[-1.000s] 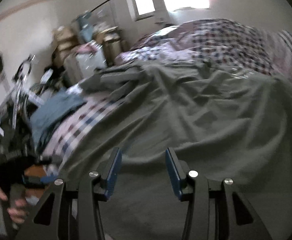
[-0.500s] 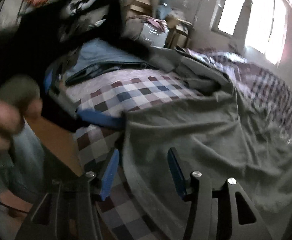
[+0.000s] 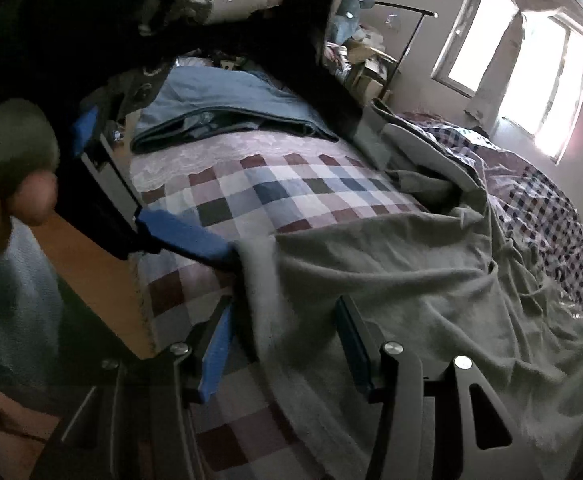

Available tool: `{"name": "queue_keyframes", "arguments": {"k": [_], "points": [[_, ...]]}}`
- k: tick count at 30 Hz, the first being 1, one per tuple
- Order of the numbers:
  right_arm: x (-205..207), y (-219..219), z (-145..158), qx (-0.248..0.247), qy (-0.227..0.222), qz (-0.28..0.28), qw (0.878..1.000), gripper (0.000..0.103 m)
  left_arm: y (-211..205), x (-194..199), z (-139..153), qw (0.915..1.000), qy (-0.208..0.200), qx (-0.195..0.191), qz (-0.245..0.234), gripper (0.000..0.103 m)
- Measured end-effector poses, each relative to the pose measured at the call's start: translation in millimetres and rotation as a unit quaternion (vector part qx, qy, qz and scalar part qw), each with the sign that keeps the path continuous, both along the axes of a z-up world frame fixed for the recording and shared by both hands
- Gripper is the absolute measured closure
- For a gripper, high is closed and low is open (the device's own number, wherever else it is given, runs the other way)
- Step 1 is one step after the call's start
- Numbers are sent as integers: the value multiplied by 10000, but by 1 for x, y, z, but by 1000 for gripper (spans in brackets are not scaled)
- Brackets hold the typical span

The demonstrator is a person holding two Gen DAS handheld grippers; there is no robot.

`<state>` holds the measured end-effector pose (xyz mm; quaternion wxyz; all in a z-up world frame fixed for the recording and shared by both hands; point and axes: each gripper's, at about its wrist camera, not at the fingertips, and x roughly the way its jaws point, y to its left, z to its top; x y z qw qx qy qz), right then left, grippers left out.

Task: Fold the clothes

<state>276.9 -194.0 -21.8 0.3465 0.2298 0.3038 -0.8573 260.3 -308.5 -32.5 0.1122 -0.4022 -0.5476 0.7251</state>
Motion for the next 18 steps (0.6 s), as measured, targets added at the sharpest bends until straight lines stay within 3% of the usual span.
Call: {"name": "queue_keyframes", "arguments": {"k": [6,9,10,11,16,18], "points": [[4,2,-2,72,-31,94,9999,49,-1,0,-4,9996,-214,-174,14,18],[6,2,-3,130,81,74,9999,49,-3,0,-5,9994,-297,-190,66,40],[7,2,-4,157,138,61,9998,49,-5,2,-5,9994,-297,-148,77,60],[8,1,-5,181,177,59,9997,49,-6,3,-5,9994,-308,-158,89,74],[11,0,-3,228,457,-41,9987,49,-10,10,1,9997,1,-76,227,97],[12,-2,-2,275,683,-101,9972,49,-12,13,5,9994,207,40,267,99]]}}
